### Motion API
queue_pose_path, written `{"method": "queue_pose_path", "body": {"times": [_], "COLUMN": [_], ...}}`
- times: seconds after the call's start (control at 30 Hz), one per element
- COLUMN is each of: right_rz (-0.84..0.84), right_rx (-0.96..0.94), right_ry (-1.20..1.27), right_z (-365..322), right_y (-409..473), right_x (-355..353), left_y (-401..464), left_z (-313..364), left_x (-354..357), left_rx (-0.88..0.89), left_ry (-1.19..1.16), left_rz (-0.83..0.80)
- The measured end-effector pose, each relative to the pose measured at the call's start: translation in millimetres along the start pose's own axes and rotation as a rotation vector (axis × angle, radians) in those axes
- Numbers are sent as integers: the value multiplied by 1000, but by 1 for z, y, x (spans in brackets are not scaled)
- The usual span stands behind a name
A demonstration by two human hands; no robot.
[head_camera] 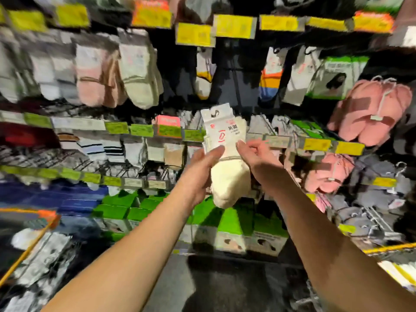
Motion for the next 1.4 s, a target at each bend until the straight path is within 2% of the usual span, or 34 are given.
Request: {"method": "queue_pose_path", "body": {"times": [0.17,0.27,0.4,0.53,0.67,0.8,0.9,1.03,1.4], "right_rz": [-79,-143,-201,-177,-150,-154,-183,-170,19], "right_rx": [-17,-3,6,9,-23,-57,-79,-138,-175], "right_ry": [61,252,443,460,364,345,376,392,194], "right_z": [-29,-45,-54,-67,-76,-80,-86,-95,-107], "right_y": [38,55,70,85,107,129,144,164,217], "right_x": [111,164,220,255,267,271,275,273,258], "left_y": [-14,-17,-15,-7,5,23,28,29,41], "left_z": [64,95,126,147,164,178,190,207,230], "left_x": [-95,-140,-186,-219,-242,-252,-251,-253,-264], "left_rx": [121,168,222,249,239,276,335,439,472], "left_ry": [59,91,165,215,294,158,276,332,70], "left_rz": [74,95,110,202,390,365,462,504,553]}}
Point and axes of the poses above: each hand's wrist, its own y-axis towards the middle knuckle, its own x-axis out of the palm, z = x × y, the point moved 3 cm from there along y, towards the middle knuckle, and after that the axes turned 9 degrees about -x, right-handed, at the moved point
